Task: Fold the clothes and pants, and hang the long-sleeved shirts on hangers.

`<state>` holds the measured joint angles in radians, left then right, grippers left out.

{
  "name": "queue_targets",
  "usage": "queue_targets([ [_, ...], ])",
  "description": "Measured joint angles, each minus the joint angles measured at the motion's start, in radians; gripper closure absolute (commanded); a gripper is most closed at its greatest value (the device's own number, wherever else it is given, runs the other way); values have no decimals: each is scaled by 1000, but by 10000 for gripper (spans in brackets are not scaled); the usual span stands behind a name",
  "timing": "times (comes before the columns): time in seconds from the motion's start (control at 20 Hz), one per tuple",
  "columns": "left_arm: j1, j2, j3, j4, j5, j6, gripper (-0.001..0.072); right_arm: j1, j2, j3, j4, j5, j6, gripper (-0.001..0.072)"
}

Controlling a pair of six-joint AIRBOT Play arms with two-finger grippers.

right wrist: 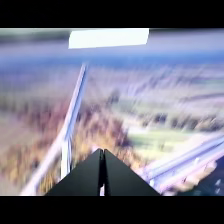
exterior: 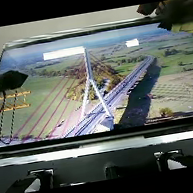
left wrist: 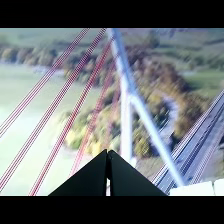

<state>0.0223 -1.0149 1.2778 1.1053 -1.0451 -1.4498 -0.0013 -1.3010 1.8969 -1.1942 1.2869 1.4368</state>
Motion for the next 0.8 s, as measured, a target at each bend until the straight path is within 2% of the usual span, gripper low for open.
queue_targets([
  [0.1,21,5,-3,64,-65,11,689,129,-58,-40,-71,48,-15,690],
  [0.25,35,32,-34,159,-86,35,689,237,-90,-161,-128,51,-19,690],
  [0.5,43,71,-129,235,-51,50,686,287,-85,-346,-205,-12,-2,690],
  [0.8,44,79,-163,255,-37,55,686,297,-81,-409,-311,2,13,689],
])
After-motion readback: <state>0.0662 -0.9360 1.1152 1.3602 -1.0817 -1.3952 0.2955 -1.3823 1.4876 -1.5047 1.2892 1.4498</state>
